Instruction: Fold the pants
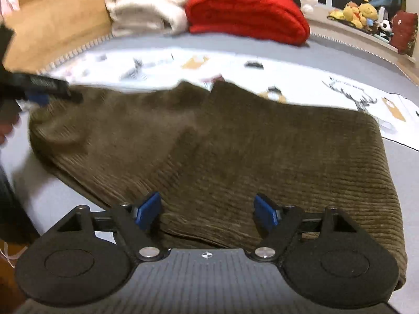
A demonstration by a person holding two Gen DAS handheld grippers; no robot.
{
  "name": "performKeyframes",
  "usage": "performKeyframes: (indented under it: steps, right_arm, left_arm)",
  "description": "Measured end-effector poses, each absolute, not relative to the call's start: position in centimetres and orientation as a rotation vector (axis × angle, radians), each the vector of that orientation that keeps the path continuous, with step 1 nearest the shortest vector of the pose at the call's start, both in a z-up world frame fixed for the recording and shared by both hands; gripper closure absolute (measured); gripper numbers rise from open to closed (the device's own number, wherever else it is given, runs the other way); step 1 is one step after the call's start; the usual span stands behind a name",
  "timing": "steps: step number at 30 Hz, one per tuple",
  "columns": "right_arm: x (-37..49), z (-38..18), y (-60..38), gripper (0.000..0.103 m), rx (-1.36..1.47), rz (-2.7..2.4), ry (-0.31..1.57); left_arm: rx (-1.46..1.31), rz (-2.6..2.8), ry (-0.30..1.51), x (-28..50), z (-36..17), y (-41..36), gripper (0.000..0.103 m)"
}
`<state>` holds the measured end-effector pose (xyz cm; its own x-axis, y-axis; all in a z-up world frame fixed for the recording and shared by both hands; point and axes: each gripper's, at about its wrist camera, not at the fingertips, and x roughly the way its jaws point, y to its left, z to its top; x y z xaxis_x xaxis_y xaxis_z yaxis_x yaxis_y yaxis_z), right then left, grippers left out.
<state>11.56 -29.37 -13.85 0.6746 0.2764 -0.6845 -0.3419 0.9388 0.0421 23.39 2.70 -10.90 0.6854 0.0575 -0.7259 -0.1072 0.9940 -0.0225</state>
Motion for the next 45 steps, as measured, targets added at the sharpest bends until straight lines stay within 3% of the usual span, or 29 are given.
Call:
performKeyframes:
  steps: [8, 11, 13, 19, 24, 33, 39, 45]
  right_arm:
    - [11.8, -12.8, -29.7, 0.023, -0.049, 0.289, 0.678]
    - [12.8, -13.7, -29.9, 0.023, -0.030, 0.282, 0.733]
    - [13.7, -15.4, -29.3, 0.023, -0.058, 0.324, 0.869]
    - [12.1, -14.3, -28.6, 0.025, -0.116, 0.349, 0.767]
    - [12.1, -14.9, -28.4, 0.024, -0.184, 0.340, 0.799]
    - [11.6, -10.1, -35.4, 0.022, 0.051, 0.055, 0.588]
    - [12.4, -10.4, -41.5, 0.022, 0.321, -0.139, 0.658]
    - [12.8, -12.1, -43.4, 0.022, 0.350, -0.298, 0.761]
  left_arm:
    - [-0.040, 0.094, 0.798, 23.3, -10.6, 2.3, 0.000]
    - [-0.036, 0.095, 0.804, 23.4, -10.7, 2.2, 0.000]
    - [-0.036, 0.094, 0.806, 23.4, -10.7, 2.2, 0.000]
    - [-0.031, 0.089, 0.800, 23.2, -10.5, 2.0, 0.000]
    - [-0.028, 0.071, 0.806, 22.9, -10.4, 1.6, 0.000]
    - [-0.005, 0.032, 0.792, 21.4, -8.9, -0.8, 0.000]
    - [-0.011, -0.012, 0.806, 21.0, -8.1, -5.0, 0.000]
    - [-0.041, -0.019, 0.917, 22.2, -8.6, -10.0, 0.000]
